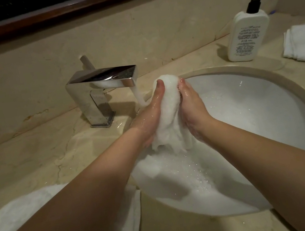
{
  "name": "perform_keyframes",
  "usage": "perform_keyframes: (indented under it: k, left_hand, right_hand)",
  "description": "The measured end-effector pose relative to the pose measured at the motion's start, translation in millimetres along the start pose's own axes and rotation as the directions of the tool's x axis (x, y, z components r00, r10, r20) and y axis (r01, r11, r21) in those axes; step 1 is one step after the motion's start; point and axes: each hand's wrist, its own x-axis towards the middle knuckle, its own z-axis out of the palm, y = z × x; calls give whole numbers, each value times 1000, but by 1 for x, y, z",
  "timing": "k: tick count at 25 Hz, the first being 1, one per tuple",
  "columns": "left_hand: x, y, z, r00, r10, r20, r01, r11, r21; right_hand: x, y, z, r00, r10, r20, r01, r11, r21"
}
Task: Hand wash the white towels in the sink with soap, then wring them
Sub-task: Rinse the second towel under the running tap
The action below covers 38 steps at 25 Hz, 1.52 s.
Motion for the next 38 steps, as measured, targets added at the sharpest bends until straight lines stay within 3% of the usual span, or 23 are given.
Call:
perform_keyframes:
  k: [3, 7, 10, 15, 20, 24, 27, 30, 31, 33, 36, 38]
  left_hand:
    - [-7, 6, -1, 999, 11, 37, -8, 997, -76]
    - [-4, 8, -4, 998, -66, 19, 69, 963, -261]
    - [3, 10, -7, 993, -108, 40, 116, 926, -359]
    - [2, 13, -6, 991, -81, 106, 122, 876, -466]
    - [3, 14, -11, 996, 31, 84, -3, 950, -313]
    - [-4, 10, -5, 955, -73, 288, 135, 970, -204]
    - [-6, 8, -4, 924, 33, 382, 133, 907, -399]
    - [-4, 7, -3, 931, 89, 355, 131, 825, -550]
    - [-5, 6, -2, 937, 93, 337, 123, 814, -567]
    - [-4, 4, 0, 957, 83, 280, 101, 806, -584]
    - [-6, 6, 2, 976, 18, 216, 105, 832, -545]
    - [-6, 6, 4, 984, -42, 174, 124, 859, -497]
  right_hand:
    - [4, -1, -4, 1000, -15, 1, 15, 980, -197]
    - [-9, -10, -17, 975, 118, 188, -73, 970, -232]
    - [-19, -15, -27, 964, 181, 193, -102, 926, -362]
    - [-21, -16, -30, 966, 75, 247, 11, 945, -328]
    - [-12, -21, -32, 993, -26, 117, 64, 940, -334]
    - [-12, -24, -30, 997, 4, 77, 10, 984, -180]
    - [-12, -26, -26, 983, -6, 185, 28, 993, -117]
    - [4, -18, -26, 980, -77, 183, 139, 926, -351]
    - [6, -13, -30, 983, -58, 175, 130, 891, -435]
    - [9, -2, -39, 980, 93, 174, -7, 898, -441]
    - [-1, -7, -47, 892, 349, 287, -236, 901, -363]
    - [-2, -11, -50, 914, 337, 227, -270, 921, -281]
